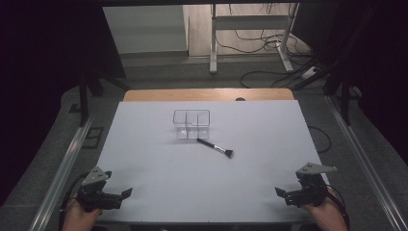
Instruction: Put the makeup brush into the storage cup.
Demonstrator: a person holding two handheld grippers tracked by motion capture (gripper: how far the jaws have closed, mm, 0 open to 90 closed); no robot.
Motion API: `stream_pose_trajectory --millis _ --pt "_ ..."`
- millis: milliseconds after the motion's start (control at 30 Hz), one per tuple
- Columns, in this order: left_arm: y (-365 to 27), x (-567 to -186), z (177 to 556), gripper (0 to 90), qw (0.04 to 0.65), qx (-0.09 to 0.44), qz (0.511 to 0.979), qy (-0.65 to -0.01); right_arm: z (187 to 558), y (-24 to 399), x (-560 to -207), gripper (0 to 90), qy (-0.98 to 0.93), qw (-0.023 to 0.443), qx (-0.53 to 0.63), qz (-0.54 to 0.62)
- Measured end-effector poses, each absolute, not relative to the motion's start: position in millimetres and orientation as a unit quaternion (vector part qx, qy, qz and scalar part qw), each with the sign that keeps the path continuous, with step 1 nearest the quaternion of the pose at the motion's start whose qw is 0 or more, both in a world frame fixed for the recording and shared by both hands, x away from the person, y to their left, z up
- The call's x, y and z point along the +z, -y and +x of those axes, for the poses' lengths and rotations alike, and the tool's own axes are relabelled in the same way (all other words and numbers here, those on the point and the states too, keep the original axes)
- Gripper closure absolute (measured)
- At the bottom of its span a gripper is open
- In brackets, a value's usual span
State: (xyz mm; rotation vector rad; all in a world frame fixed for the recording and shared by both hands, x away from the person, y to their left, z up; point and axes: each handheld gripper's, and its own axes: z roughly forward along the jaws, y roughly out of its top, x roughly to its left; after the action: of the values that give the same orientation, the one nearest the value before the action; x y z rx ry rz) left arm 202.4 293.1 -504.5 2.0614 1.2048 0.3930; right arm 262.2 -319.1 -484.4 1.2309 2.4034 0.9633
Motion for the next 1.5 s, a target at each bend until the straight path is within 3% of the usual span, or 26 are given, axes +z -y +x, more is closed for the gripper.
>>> stream_pose_trajectory --millis 1500 --pt "-293.9 -508.4 203.3 0.0 0.336 0.145 0.804 -0.469 266.9 311.2 -479.8 0.0 -0.833 0.150 0.338 0.411"
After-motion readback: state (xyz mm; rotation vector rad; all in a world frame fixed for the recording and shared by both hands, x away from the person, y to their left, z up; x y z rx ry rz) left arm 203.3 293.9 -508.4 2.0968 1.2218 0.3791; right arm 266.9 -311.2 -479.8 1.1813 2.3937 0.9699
